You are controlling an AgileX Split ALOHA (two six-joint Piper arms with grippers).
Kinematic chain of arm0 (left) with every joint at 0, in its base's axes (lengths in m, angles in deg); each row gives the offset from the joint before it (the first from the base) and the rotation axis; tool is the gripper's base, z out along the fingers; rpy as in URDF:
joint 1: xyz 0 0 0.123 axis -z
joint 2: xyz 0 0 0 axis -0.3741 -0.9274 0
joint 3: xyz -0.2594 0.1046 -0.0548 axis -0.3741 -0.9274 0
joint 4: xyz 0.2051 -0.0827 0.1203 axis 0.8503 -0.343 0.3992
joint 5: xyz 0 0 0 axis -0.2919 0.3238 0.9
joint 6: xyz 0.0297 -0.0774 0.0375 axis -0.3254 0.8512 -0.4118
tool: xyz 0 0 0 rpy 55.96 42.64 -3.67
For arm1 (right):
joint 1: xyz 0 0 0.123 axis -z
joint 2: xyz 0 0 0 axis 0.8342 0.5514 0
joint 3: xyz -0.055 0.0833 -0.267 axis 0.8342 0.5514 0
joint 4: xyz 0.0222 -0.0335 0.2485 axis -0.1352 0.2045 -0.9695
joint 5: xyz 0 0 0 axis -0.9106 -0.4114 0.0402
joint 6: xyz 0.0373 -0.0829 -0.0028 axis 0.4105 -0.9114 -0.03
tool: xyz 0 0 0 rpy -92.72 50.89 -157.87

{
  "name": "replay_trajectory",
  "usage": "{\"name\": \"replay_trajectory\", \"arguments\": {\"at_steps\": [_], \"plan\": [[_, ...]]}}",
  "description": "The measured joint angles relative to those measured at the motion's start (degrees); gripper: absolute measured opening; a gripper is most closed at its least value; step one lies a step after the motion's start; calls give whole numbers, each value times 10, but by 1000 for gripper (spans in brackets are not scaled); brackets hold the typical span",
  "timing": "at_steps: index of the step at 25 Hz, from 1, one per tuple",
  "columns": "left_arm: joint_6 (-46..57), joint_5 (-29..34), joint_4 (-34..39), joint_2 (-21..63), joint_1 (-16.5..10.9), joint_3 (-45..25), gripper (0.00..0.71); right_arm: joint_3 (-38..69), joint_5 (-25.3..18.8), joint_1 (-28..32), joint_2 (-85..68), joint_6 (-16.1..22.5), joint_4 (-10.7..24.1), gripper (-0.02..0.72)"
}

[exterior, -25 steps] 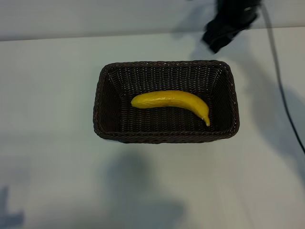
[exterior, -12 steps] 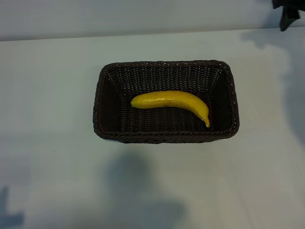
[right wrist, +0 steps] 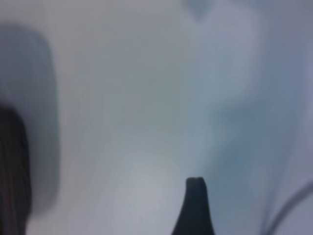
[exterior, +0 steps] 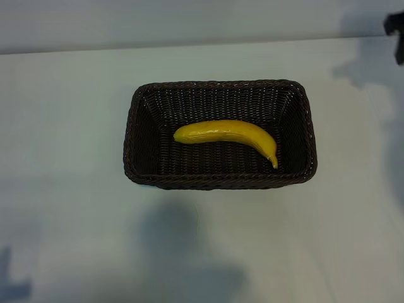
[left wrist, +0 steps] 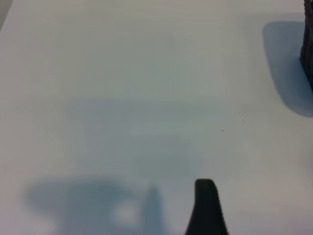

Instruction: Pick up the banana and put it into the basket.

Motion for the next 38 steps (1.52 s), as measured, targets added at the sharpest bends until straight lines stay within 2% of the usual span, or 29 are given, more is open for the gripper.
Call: {"name": "replay_trajectory", "arguments": {"at_steps": [9, 17, 23, 27, 38], "plan": [[2, 0, 0, 0, 0, 0, 551, 317, -3, -1, -312, -4, 4, 592], [2, 0, 0, 0, 0, 0, 551, 502, -3, -1, -535, 3, 4, 592], [2, 0, 0, 0, 0, 0, 551, 623, 46, -1, -696, 10, 5, 592], [2, 0, 0, 0, 0, 0, 551, 636, 72, -1, -769, 17, 6, 592], [2, 0, 0, 0, 0, 0, 551, 636, 76, 1, -834, 20, 11, 592]]}}
